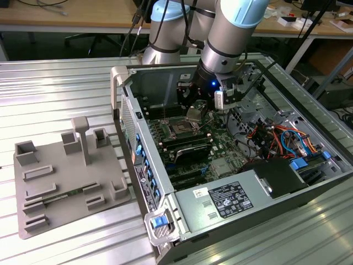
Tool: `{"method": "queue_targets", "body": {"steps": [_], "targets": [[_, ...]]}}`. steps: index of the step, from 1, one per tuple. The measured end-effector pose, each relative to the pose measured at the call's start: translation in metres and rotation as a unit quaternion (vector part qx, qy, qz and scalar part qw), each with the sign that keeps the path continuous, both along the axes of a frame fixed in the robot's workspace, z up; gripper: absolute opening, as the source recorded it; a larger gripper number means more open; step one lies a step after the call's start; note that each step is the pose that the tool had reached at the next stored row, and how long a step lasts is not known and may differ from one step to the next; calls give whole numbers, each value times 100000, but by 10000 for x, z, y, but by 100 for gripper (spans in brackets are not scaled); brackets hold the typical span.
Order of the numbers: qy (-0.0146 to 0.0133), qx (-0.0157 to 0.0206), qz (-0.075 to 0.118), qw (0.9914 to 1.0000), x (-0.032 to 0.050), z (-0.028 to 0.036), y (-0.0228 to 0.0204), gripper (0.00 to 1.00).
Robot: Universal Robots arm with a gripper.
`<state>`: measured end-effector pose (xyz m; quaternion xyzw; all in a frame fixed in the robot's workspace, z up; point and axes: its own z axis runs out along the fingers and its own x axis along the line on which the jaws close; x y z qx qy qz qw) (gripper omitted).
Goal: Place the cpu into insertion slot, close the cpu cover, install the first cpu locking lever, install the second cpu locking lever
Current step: 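Place the cpu into insertion slot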
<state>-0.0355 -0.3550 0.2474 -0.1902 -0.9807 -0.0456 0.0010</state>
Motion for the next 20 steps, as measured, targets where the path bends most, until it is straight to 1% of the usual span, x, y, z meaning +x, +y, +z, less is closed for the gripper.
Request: {"method": "queue_targets", "body": {"steps": [11,20], "targets": [[-1,2,-1442,99990,0,-3,0,55],[-1,5,-2671,99964,0,-5,0,55]]}}
